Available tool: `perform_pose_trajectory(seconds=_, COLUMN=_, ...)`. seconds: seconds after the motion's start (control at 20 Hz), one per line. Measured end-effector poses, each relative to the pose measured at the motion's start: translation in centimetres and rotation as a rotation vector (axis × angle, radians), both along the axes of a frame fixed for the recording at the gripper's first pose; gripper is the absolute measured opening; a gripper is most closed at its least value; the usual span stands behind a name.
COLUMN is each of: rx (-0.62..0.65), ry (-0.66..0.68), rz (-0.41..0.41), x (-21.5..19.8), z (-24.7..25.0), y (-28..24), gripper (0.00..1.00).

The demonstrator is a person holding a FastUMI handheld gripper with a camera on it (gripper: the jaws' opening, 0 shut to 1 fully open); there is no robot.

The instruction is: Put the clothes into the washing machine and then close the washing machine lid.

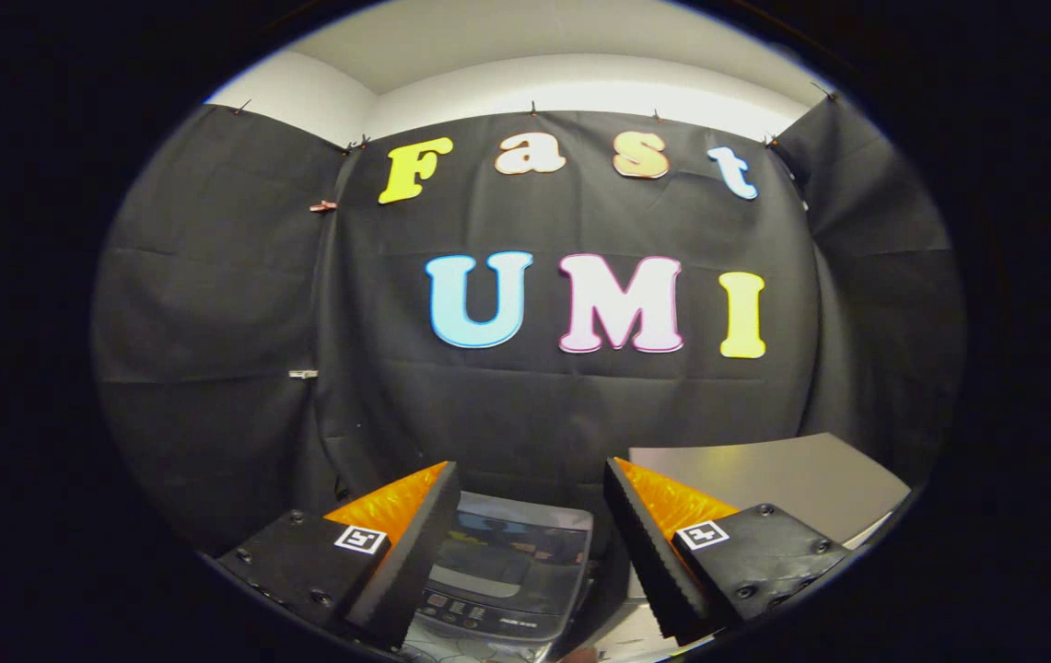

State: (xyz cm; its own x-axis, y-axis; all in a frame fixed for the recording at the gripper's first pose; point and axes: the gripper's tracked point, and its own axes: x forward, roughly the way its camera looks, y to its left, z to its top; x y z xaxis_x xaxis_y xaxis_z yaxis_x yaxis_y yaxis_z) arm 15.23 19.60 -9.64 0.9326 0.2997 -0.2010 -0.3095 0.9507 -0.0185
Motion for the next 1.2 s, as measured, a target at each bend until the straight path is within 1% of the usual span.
perform_pose_trajectory(seconds=0.1, rx=0.022, ry=-0.015, rz=-0.030, x=-1.0, z=0.8, y=-1.4, gripper=0.99)
perform_pose_trajectory(seconds=0.35, rx=0.031, ry=-0.031, rz=-0.043, x=-4.9, z=0.5, y=-3.4, gripper=0.99)
perform_pose_trajectory(seconds=0.65, rx=0.041, ry=-0.087, rz=-0.095, x=-8.6, z=3.0, y=-5.2, gripper=0.99)
perform_pose_trajectory(seconds=0.85, rx=0.067, ry=-0.080, rz=-0.123, x=-10.7, z=2.9, y=-6.8, gripper=0.99)
perform_pose_trajectory(seconds=1.05, rx=0.025, ry=-0.093, rz=-0.186, x=-11.4, z=2.6, y=-9.7, gripper=0.99)
perform_pose_trajectory(seconds=1.2, rx=0.024, ry=-0.103, rz=-0.208, x=-11.9, z=2.7, y=-10.6, gripper=0.99)
